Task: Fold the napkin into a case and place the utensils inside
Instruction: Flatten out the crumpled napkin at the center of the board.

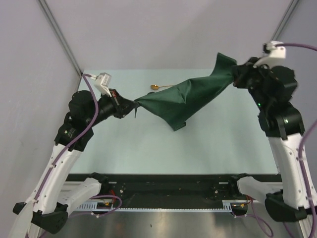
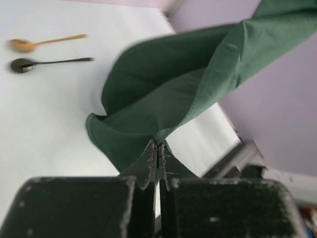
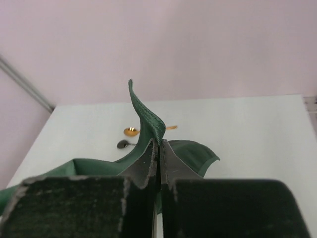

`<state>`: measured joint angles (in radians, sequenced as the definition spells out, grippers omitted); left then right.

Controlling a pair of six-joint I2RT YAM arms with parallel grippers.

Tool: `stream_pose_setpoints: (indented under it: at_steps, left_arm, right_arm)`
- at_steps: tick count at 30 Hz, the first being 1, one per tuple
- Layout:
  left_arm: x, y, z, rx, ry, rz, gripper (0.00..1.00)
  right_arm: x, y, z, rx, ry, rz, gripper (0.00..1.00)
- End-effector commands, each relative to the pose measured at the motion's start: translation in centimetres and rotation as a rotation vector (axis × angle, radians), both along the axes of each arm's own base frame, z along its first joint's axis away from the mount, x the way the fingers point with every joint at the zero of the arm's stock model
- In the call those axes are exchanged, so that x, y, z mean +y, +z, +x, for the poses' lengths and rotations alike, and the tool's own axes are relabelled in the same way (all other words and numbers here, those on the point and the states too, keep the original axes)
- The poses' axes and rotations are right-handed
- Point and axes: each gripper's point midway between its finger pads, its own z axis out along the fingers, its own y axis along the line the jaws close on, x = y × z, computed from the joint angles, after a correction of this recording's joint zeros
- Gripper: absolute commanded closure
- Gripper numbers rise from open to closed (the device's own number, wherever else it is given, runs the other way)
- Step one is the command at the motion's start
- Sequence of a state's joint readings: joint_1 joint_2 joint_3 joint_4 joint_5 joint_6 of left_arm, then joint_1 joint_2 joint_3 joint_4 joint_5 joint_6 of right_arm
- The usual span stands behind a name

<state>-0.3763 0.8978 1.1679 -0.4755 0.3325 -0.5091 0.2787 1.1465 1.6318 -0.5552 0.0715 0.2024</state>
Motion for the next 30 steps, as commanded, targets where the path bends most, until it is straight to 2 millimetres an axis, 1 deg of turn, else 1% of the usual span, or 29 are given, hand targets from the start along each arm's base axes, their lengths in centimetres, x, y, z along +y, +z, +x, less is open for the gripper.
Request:
stream_pose_setpoints:
  at_steps: [1, 2, 3, 4, 5, 6, 7, 8, 9, 10, 11, 12, 13, 14, 16, 17, 18, 19, 20, 21, 22, 23, 24, 25, 26, 27, 28, 29, 30]
  left_arm:
    - [-4.3, 4.5, -4.6, -0.113, -0.395, -0.117, 1.0]
    - [-4.9, 5.4, -5.0, -0.152, -0.435, -0.148, 1.0]
    - [-5.9, 5.8, -6.3, -0.15, -0.493, -0.173, 1.0]
    - [-6.4, 6.1, -6.9, -0.165, -0.516, -0.179, 1.0]
    - [-6.9, 6.7, -7.5, -0.183, -0.537, -0.182, 1.0]
    - [-8.0, 7.0, -9.1, -0.19, -0.59, -0.187, 1.0]
    - [-8.5, 7.0, -9.7, -0.184, -0.608, -0.194, 1.0]
    - [-9.0, 7.1, -10.5, -0.187, -0.643, -0.21, 1.0]
    - [-9.8, 7.2, -11.9, -0.169, -0.696, -0.232, 1.0]
    - [-10.1, 7.4, -12.5, -0.183, -0.715, -0.25, 1.0]
    - [-10.5, 6.5, -12.7, -0.158, -0.72, -0.249, 1.0]
    - [-10.7, 6.2, -13.5, -0.145, -0.741, -0.254, 1.0]
    - [-10.8, 5.8, -13.5, -0.132, -0.74, -0.253, 1.0]
    - [-10.9, 4.8, -13.4, -0.106, -0.732, -0.245, 1.0]
    - [-10.8, 3.9, -13.3, -0.076, -0.708, -0.232, 1.0]
    - [-10.7, 3.0, -12.1, -0.056, -0.635, -0.219, 1.0]
    - [-10.4, 2.4, -11.4, -0.047, -0.585, -0.2, 1.0]
    - [-10.0, 1.3, -11.0, -0.012, -0.545, -0.169, 1.0]
    - [-9.6, 0.5, -9.5, 0.003, -0.454, -0.144, 1.0]
    - [-9.3, -0.2, -8.8, 0.023, -0.408, -0.125, 1.0]
    - [-9.0, -2.1, -8.1, 0.07, -0.362, -0.087, 1.0]
    - [-9.0, -3.2, -7.6, 0.097, -0.334, -0.072, 1.0]
    - [-8.9, -4.5, -6.9, 0.14, -0.286, -0.064, 1.0]
    - [-8.9, -5.7, -6.5, 0.175, -0.263, -0.052, 1.0]
    - [-9.2, -8.8, -5.8, 0.244, -0.235, -0.014, 1.0]
    - [-8.9, -10.4, -4.8, 0.283, -0.166, -0.001, 1.0]
    - [-8.5, -12.6, -4.3, 0.327, -0.119, 0.038, 1.0]
    - [-8.1, -15.0, -3.4, 0.392, -0.044, 0.079, 1.0]
    - [-6.4, -16.6, -1.7, 0.398, 0.094, 0.134, 1.0]
  right_arm:
    - [-4.1, -0.6, -0.8, -0.012, -0.137, -0.003, 1.0]
    - [-4.8, -0.3, -1.2, -0.02, -0.15, -0.004, 1.0]
    - [-5.5, 0.4, -1.8, -0.03, -0.165, -0.001, 1.0]
    - [-6.5, 0.9, -2.0, -0.037, -0.193, -0.002, 1.0]
    - [-6.6, 1.4, -2.3, -0.041, -0.19, -0.002, 1.0]
    - [-7.0, 1.6, -2.8, -0.034, -0.197, -0.007, 1.0]
    - [-7.2, 3.2, -3.6, -0.07, -0.202, -0.004, 1.0]
    - [-7.4, 3.9, -4.0, -0.083, -0.208, -0.008, 1.0]
    - [-7.4, 4.5, -4.6, -0.092, -0.21, -0.007, 1.0]
    - [-7.6, 6.3, -5.5, -0.137, -0.214, 0.001, 1.0]
    - [-7.7, 7.0, -5.8, -0.154, -0.216, 0.003, 1.0]
    - [-7.7, 7.9, -6.2, -0.175, -0.213, 0.0, 1.0]
    - [-7.6, 8.5, -6.2, -0.187, -0.211, -0.001, 1.0]
    - [-7.6, 9.6, -6.3, -0.21, -0.208, 0.004, 1.0]
    - [-7.4, 10.3, -5.6, -0.226, -0.199, 0.003, 1.0]
    - [-6.9, 10.2, -4.2, -0.215, -0.176, 0.002, 1.0]
    - [-6.5, 10.7, -3.4, -0.235, -0.159, 0.006, 1.0]
    - [-6.0, 10.6, -2.4, -0.234, -0.14, 0.008, 1.0]
    - [-5.1, 10.1, -1.1, -0.225, -0.093, 0.009, 1.0]
    - [-4.3, 9.2, 1.6, -0.208, -0.065, 0.016, 1.0]
    - [-3.4, 8.2, 3.4, -0.184, -0.03, 0.035, 1.0]
    - [-1.8, 7.3, 4.9, -0.166, 0.034, 0.044, 1.0]
    - [-0.5, 4.6, 8.4, -0.119, 0.069, 0.052, 1.0]
    - [1.7, 3.4, 9.7, -0.102, 0.125, 0.053, 1.0]
    - [3.0, 2.5, 11.3, -0.108, 0.155, 0.047, 1.0]
    - [4.5, -1.4, 14.5, -0.035, 0.171, 0.034, 1.0]
    - [7.2, -2.8, 15.3, -0.017, 0.216, 0.028, 1.0]
    - [8.6, -4.1, 16.9, -0.017, 0.231, 0.027, 1.0]
    - [10.2, -5.7, 17.9, 0.006, 0.25, 0.024, 1.0]
